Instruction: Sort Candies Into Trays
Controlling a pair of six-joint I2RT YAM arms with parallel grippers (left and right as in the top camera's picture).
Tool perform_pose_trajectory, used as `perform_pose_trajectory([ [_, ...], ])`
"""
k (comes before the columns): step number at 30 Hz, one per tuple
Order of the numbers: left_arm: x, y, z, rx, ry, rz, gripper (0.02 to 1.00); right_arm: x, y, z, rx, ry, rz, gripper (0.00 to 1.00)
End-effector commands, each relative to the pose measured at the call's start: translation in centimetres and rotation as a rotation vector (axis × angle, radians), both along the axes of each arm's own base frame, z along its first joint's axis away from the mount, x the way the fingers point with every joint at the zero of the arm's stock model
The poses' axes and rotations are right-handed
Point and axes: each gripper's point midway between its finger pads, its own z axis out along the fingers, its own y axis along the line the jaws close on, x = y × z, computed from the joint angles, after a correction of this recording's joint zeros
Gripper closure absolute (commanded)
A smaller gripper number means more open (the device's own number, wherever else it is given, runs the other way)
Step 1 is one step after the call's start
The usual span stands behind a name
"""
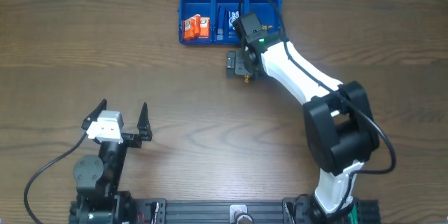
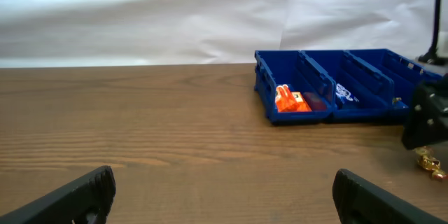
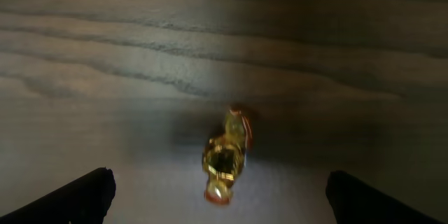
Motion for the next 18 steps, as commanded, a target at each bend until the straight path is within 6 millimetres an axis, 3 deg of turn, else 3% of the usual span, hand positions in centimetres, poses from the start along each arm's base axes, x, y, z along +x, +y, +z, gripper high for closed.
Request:
perform_pose_trajectory([
  [1,-0.1,-0.2,-1.6,0.006,0.046,-0.012,0.020,-0.5,-0.1,-2.2,-0.026,0.034,-0.018,0.005],
  [8,-0.1,-0.2,-1.6,0.006,0.046,-0.012,0.020,-0.5,-0.2,-2.2,-0.039,0.031,-0.017,0.031],
  [18,-0.1,-0.2,-1.6,0.006,0.046,-0.012,0.020,-0.7,-0.2,-3.7,-0.072,0.044,-0.025,0.036],
])
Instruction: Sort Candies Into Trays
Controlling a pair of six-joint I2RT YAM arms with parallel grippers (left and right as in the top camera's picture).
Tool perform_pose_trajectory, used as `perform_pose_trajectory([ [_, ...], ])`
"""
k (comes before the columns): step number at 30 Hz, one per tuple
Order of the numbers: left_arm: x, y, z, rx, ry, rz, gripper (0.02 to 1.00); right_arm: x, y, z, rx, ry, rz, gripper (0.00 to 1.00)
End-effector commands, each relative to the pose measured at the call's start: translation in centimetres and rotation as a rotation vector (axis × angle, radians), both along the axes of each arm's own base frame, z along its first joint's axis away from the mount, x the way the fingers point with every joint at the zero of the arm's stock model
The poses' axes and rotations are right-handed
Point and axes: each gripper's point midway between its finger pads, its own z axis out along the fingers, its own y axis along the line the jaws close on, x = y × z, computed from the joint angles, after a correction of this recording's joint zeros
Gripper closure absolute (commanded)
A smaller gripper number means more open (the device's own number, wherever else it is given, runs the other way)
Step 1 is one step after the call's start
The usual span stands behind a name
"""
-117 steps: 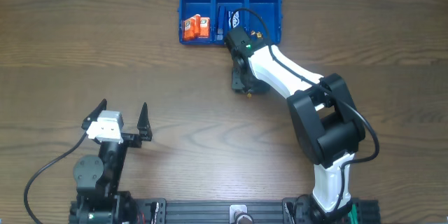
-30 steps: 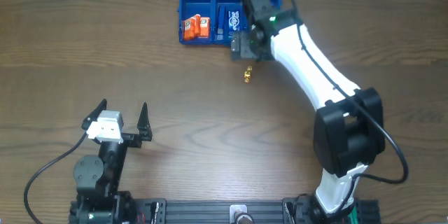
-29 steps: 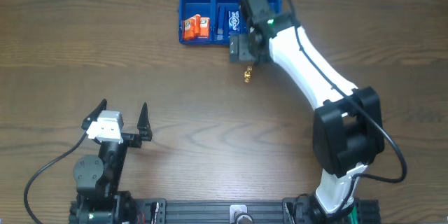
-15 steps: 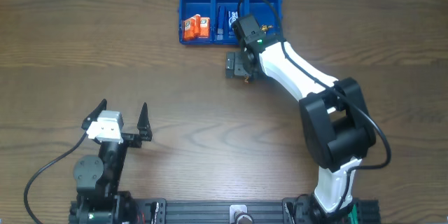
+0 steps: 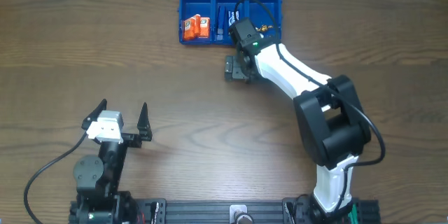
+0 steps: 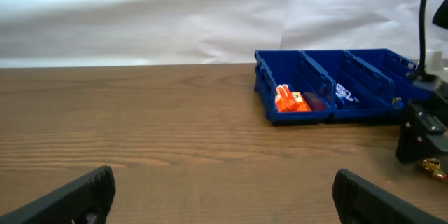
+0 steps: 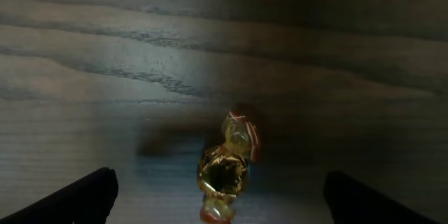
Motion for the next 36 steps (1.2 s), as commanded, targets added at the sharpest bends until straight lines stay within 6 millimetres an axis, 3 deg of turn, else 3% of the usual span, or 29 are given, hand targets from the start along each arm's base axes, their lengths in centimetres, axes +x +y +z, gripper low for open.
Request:
perform_pose_trajectory([
  [1,-0.09,-0.17,-1.60,0.006,0.046,-0.012,0.020,-0.28,-0.41,-1.48,-0.033,0.018,-0.019,0.042],
  [7,-0.09,-0.17,-1.59,0.006,0.046,-0.012,0.020,-0.30,-0.44,-1.48,-0.035,0.019,-0.019,0.187],
  [14,-0.09,-0.17,-1.59,0.006,0.046,-0.012,0.023,-0.31,-0.44,-1.49,-0.035,0.020,-0.020,0.465],
  [21,-0.09,-0.17,-1.60,0.005,0.046,-0.012,0.020,-0.32,-0.45,-1.49,-0.035,0.020,-0.020,0.592],
  [36,-0.09,-0.17,-1.59,0.006,0.046,-0.012,0.020,0.01,-0.57,-1.41,-0.043,0.004,-0.023,0.763],
])
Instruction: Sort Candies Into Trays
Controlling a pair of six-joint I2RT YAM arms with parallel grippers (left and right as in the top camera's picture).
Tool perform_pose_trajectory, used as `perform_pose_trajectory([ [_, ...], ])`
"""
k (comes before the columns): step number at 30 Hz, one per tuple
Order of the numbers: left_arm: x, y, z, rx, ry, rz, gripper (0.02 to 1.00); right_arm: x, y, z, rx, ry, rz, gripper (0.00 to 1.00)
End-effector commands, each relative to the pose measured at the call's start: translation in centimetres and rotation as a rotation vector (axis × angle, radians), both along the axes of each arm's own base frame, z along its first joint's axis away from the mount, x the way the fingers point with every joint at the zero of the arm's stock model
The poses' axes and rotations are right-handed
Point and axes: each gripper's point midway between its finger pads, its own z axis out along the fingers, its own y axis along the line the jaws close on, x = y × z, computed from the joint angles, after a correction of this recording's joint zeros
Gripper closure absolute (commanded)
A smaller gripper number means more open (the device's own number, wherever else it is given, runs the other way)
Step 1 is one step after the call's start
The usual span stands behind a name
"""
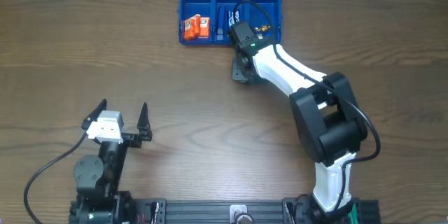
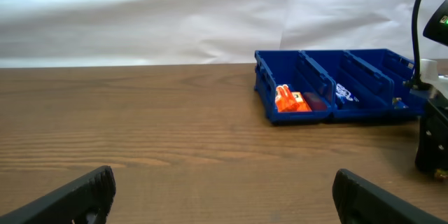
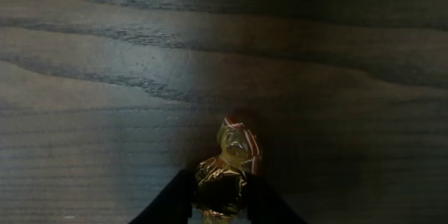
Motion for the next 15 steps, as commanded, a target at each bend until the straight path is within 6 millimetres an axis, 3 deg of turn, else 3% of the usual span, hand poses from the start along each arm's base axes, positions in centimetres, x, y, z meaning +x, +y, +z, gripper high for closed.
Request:
perform_pose_trajectory([
  [1,-0.1,-0.2,-1.6,0.006,0.046,-0.012,0.020,0.0,-0.3,-0.5,-0.022,-0.005,-0.005,0.766],
  [9,-0.1,-0.2,-1.6,0.006,0.046,-0.012,0.020,0.4,-0.1,0.5,-0.013,-0.023,-0.005,0.836],
  [12,-0.1,-0.2,-1.6,0.006,0.046,-0.012,0.020,1.0,-0.1,3.4,0.006,-0.060,-0.012,0.840],
  [15,-0.1,-0.2,-1.6,0.006,0.046,-0.012,0.020,2.3,-0.2,8.3,0.036,-0.148,-0.001,0.840],
])
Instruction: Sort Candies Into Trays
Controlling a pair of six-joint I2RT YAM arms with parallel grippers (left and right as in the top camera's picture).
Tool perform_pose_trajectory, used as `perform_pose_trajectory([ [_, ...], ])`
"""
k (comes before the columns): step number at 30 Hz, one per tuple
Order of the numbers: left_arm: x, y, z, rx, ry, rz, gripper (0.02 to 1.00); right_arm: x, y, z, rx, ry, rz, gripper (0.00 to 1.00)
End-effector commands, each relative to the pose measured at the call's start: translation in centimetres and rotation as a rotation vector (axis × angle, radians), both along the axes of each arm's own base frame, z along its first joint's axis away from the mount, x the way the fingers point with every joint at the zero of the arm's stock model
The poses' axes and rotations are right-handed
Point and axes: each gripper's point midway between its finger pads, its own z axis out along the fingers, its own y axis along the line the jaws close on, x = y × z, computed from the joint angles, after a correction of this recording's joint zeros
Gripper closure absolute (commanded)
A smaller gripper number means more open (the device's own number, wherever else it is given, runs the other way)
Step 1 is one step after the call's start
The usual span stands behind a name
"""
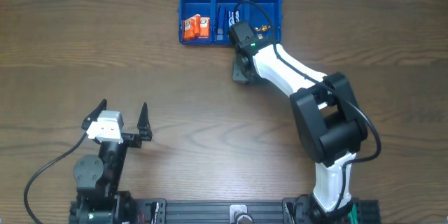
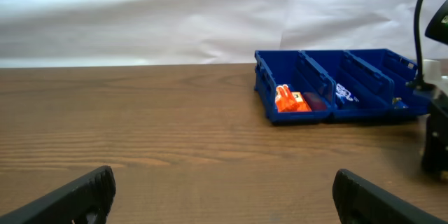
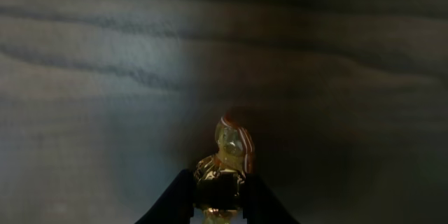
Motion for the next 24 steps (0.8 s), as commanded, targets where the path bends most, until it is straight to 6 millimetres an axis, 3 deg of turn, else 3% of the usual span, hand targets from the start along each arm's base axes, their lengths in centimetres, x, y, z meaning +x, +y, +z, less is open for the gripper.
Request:
perform_pose_trajectory([
  [1,-0.1,-0.2,-1.6,0.006,0.046,-0.012,0.020,3.4,0.1,9.8,0.059,-0.213,0.010,0.840],
  [4,-0.1,-0.2,-1.6,0.006,0.046,-0.012,0.020,5.1,-0.6,15.4,0.039,-0.362,0.019,0.840],
  [6,-0.1,-0.2,-1.6,0.006,0.046,-0.012,0.020,6.2,-1.3,18.1,0.018,-0.435,0.011,0.840],
  [8,-0.1,-0.2,-1.6,0.006,0.046,-0.012,0.023,7.7,-2.1,20.3,-0.008,-0.509,0.004,0.864],
  [12,-0.1,-0.2,-1.6,0.006,0.046,-0.012,0.023,10.8,-2.5,22.7,-0.052,-0.662,0.048,0.886],
  [17,-0.1,-0.2,-1.6,0.006,0.046,-0.012,0.020,13.5,-3.2,22.3,-0.121,-0.731,0.071,0.886],
  [24,-0.1,-0.2,-1.6,0.006,0.046,-0.012,0.020,14.5,-3.3,18.1,-0.158,-0.665,0.065,0.886],
])
